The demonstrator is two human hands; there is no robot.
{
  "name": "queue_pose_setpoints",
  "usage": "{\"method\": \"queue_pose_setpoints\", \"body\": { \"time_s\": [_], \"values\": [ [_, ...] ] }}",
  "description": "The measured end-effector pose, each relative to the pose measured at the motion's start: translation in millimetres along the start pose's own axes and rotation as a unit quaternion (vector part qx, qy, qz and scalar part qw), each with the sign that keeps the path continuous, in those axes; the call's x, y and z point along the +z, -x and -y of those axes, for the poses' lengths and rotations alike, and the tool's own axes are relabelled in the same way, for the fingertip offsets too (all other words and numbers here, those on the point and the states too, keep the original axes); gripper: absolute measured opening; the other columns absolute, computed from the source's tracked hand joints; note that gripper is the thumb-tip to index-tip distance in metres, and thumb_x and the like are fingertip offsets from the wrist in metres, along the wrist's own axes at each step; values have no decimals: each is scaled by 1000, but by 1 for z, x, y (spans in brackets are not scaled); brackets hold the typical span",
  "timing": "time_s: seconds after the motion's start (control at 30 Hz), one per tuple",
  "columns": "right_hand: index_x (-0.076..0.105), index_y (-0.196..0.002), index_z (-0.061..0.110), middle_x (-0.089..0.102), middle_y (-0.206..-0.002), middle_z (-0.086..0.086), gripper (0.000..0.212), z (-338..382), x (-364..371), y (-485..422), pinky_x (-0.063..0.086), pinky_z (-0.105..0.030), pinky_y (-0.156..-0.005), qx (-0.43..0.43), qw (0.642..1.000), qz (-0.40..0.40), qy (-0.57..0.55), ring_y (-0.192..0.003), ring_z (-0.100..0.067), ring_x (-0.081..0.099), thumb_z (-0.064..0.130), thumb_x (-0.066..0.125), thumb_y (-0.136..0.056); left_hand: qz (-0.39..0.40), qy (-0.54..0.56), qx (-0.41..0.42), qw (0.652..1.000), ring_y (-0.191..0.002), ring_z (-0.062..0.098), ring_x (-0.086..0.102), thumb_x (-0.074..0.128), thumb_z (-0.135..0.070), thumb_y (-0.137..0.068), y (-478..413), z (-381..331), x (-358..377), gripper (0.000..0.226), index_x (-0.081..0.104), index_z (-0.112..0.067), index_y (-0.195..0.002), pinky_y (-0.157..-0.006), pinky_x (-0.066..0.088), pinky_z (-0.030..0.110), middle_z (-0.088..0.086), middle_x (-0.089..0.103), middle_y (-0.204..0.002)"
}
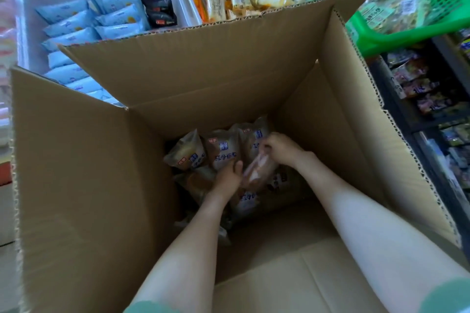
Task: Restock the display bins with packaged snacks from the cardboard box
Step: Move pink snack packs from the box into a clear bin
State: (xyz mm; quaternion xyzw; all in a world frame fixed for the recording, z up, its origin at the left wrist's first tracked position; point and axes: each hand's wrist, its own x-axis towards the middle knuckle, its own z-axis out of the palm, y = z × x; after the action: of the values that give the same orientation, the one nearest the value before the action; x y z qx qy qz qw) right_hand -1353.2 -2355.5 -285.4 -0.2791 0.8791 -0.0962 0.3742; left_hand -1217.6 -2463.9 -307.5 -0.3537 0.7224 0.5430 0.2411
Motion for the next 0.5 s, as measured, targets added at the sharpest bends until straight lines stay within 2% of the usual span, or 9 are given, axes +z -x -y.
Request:
{"method": "queue_pose_setpoints", "body": {
  "time_s": [0.03,0.1,0.2,0.27,0.37,0.5],
  "values": [
    [68,-91,13,58,-100,-2,17,6,-7,6,42,-23,-73,5,996,-37,-83,-95,-17,55,11,51,-94,-5,40,-6,999,-98,14,55,27,-40,-103,3,-4,-2,38,54,-20,-122,-84,42,31,3,57,-114],
    [66,-88,10,58,-93,0,16,17,-20,18,37,-21,-66,17,974,-102,-203,-89,-13,53,12,51,-94,-30,129,-9,991,-92,15,58,31,-45,-102,8,-11,-9,39,57,-19,-117,-79,45,30,3,62,-108],
    [64,-85,11,59,-80,0,18,28,-43,40,37,-22,-62,43,935,-177,-304,-79,-13,53,11,49,-95,-54,257,23,965,-98,17,64,46,-48,-96,21,-22,-21,29,64,-25,-99,-92,48,34,1,69,-105],
    [62,-83,12,58,-73,-1,21,37,-59,63,39,-24,-59,53,892,-219,-391,-72,-14,54,10,46,-96,-51,315,70,945,-100,18,67,48,-52,-93,35,-34,-28,34,67,-25,-100,-94,49,36,1,72,-104],
    [64,-92,8,63,-82,-11,21,53,-78,99,46,-28,-66,69,831,-267,-484,-76,-22,60,15,45,-98,-59,361,125,922,-98,20,67,43,-45,-98,63,-63,-40,30,65,-25,-96,-91,51,37,4,71,-101],
    [59,-97,10,61,-89,-12,22,81,-96,149,46,-31,-68,38,761,-333,-555,-79,-22,59,28,47,-98,-110,325,185,921,-86,21,64,39,-33,-102,103,-97,-57,31,57,-17,-81,-78,49,36,8,65,-89]
  ]
}}
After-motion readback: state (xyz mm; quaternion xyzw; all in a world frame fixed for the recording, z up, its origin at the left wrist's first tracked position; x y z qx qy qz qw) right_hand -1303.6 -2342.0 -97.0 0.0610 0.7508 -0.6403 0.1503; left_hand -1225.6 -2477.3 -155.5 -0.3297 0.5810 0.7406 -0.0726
